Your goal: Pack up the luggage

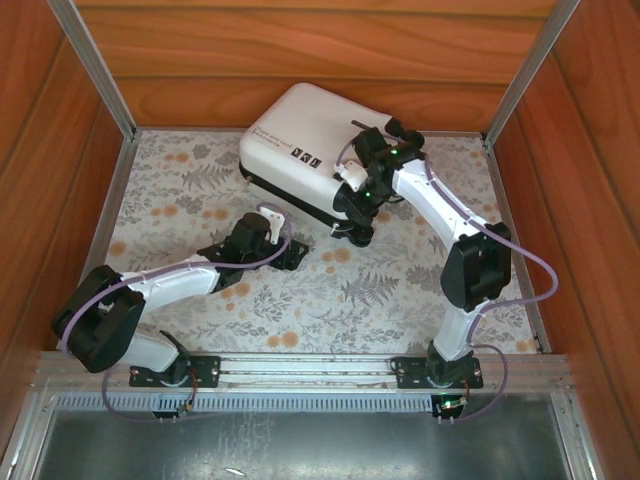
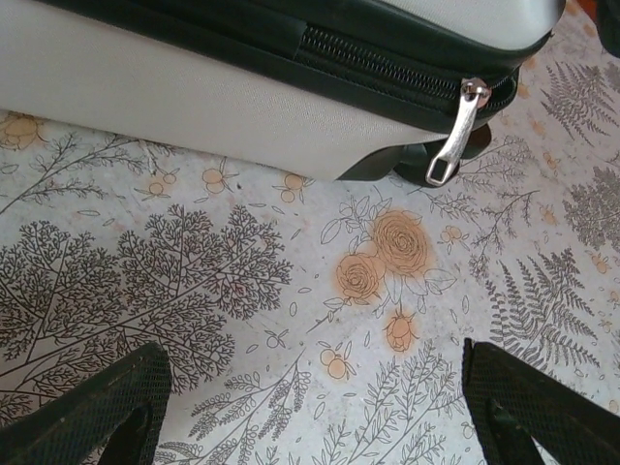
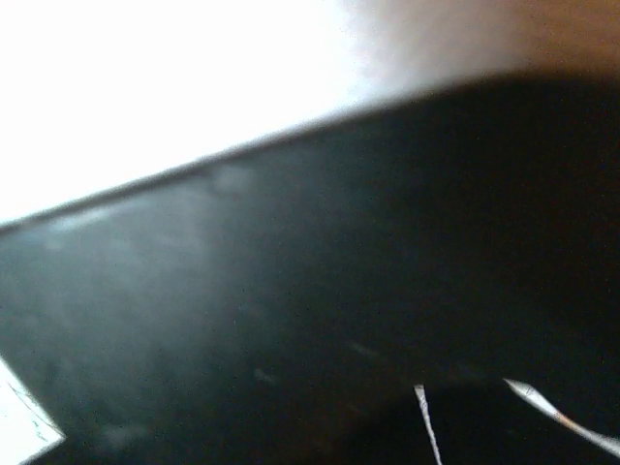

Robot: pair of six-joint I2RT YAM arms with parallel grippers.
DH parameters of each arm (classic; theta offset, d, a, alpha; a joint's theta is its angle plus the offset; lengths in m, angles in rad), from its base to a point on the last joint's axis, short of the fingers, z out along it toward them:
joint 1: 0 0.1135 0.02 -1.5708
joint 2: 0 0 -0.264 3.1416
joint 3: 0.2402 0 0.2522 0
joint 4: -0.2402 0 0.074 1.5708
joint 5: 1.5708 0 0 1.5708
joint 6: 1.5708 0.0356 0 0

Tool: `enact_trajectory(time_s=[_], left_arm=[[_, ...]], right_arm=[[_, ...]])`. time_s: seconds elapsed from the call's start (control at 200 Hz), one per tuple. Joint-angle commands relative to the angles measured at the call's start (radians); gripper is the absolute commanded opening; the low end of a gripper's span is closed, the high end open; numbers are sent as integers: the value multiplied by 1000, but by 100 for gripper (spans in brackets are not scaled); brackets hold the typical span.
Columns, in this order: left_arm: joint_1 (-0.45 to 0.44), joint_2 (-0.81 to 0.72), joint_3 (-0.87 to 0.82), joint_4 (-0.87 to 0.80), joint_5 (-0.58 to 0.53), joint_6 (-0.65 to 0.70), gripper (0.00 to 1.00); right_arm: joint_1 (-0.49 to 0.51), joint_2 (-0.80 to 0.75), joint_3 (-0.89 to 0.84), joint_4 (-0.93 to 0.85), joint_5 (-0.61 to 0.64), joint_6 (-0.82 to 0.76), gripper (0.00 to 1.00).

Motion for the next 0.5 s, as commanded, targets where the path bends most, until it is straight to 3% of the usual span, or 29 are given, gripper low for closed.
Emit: enact_trajectory(time_s=[0.0, 0.11, 0.235, 0.495], left_arm=[[-14, 15, 7, 17, -18, -21, 83], [-17, -1, -6, 29, -13, -36, 83], [-12, -61, -54, 73, -10, -23, 90], [106, -197, -148, 129, 230, 107, 93]], right_arm=[[-6, -18, -13, 49, -89, -25, 36], [0, -18, 42, 15, -80, 1, 14], [34, -58, 90, 27, -66, 38, 1], [188, -29, 244, -37, 77, 59, 0]])
